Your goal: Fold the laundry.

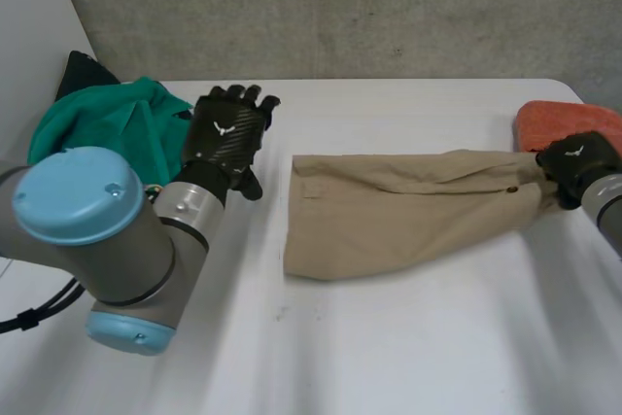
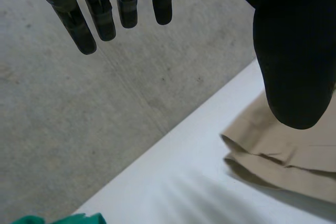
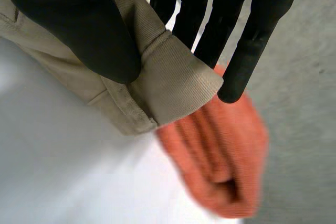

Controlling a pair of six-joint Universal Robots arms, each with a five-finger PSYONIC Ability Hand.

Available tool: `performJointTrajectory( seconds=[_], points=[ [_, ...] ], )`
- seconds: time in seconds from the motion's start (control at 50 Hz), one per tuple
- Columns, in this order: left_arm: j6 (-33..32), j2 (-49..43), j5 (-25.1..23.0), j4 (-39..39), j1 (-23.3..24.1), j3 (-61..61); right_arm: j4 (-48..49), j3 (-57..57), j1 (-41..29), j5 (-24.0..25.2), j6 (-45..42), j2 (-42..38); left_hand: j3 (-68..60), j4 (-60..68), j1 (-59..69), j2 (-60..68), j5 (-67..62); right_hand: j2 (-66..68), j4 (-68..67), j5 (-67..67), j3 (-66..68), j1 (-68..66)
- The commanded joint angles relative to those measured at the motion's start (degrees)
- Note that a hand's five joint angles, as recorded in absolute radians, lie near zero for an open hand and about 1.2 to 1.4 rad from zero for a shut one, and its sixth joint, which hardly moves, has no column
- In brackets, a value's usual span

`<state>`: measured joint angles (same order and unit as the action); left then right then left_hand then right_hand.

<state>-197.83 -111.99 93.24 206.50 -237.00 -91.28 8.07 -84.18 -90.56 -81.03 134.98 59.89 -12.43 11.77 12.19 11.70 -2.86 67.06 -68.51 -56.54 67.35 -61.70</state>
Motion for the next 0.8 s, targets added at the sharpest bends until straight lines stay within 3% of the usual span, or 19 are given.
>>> performJointTrajectory(
  seconds=[0.02,0.14,0.22,0.36,0.42,0.44,0.46,0.48,0.58,0.6,0.68,0.74,0.8],
  points=[
    [0.1,4.8,-0.1,0.0,-1.1,-3.0,0.5,0.4,-5.8,1.1,-11.8,4.0,2.4,-1.8,-2.2,-1.7,2.9,12.9,-11.5,-13.5,12.6,-18.3],
    [0.2,7.3,0.0,0.0,-2.4,-5.1,8.3,2.4,-24.4,6.0,-14.0,2.5,2.4,-1.8,-2.2,-1.7,2.9,12.9,-11.5,-13.5,12.6,-18.3],
    [1.4,8.7,0.1,0.0,-2.9,-6.8,12.7,2.7,-30.9,11.8,-17.4,-2.9,2.4,-1.8,-2.2,-1.7,2.9,12.9,-11.5,-13.5,12.6,-18.3],
    [2.9,10.0,0.0,0.0,-3.8,-8.7,11.2,4.0,-38.2,18.4,-26.9,-11.5,2.4,-1.8,-2.2,-1.7,2.9,12.9,-11.5,-13.5,12.6,-18.3],
    [3.2,10.6,0.0,0.0,-4.7,-8.8,10.8,4.3,-39.7,18.6,-27.0,-11.0,2.4,-1.8,-2.2,-1.7,2.9,-3.1,4.5,2.6,-3.4,-2.3],
    [3.2,10.6,0.0,0.0,-5.0,-8.8,10.8,4.4,-40.0,18.0,-25.9,-10.4,2.4,-1.8,-2.2,-1.7,2.9,-28.3,29.7,27.8,-28.6,22.9],
    [3.3,11.0,-0.1,0.2,-5.4,-8.7,10.8,4.2,-39.9,18.0,-24.7,-10.0,2.4,-1.8,-2.2,-1.7,2.9,-43.4,44.8,42.9,-43.7,38.0],
    [3.3,11.1,-0.1,0.3,-5.6,-8.5,10.8,4.0,-39.7,17.9,-23.1,-9.4,2.4,-1.8,-2.2,-1.7,2.9,-56.3,57.8,55.8,-56.6,51.0],
    [3.9,11.1,-0.2,0.7,-5.8,-5.8,10.8,2.7,-37.5,17.7,-3.5,-1.5,2.4,-1.8,-2.2,-1.7,2.9,-57.1,58.5,56.5,-57.4,51.7],
    [4.0,11.1,-0.1,0.7,-5.7,-5.0,10.8,2.0,-36.5,17.5,5.4,1.5,2.4,-1.8,-2.2,-1.7,2.9,-57.1,58.5,56.5,-57.4,51.7],
    [5.6,10.2,0.0,0.0,-5.1,0.2,10.1,1.2,-31.9,17.5,24.3,5.8,2.4,-1.8,-2.2,-1.7,2.9,-57.1,58.5,56.5,-57.4,51.7],
    [7.6,7.7,-0.1,-1.1,-4.2,5.1,7.4,1.6,-27.5,17.3,34.2,7.2,2.4,-1.8,-2.2,-1.7,2.9,-57.1,58.5,56.5,-57.4,51.7],
    [8.9,2.7,-0.2,-4.5,-0.8,11.2,3.8,2.4,-24.2,16.8,38.2,8.4,2.4,-1.8,-2.2,-1.7,2.9,-57.1,58.5,56.5,-57.4,51.7]
  ],
)
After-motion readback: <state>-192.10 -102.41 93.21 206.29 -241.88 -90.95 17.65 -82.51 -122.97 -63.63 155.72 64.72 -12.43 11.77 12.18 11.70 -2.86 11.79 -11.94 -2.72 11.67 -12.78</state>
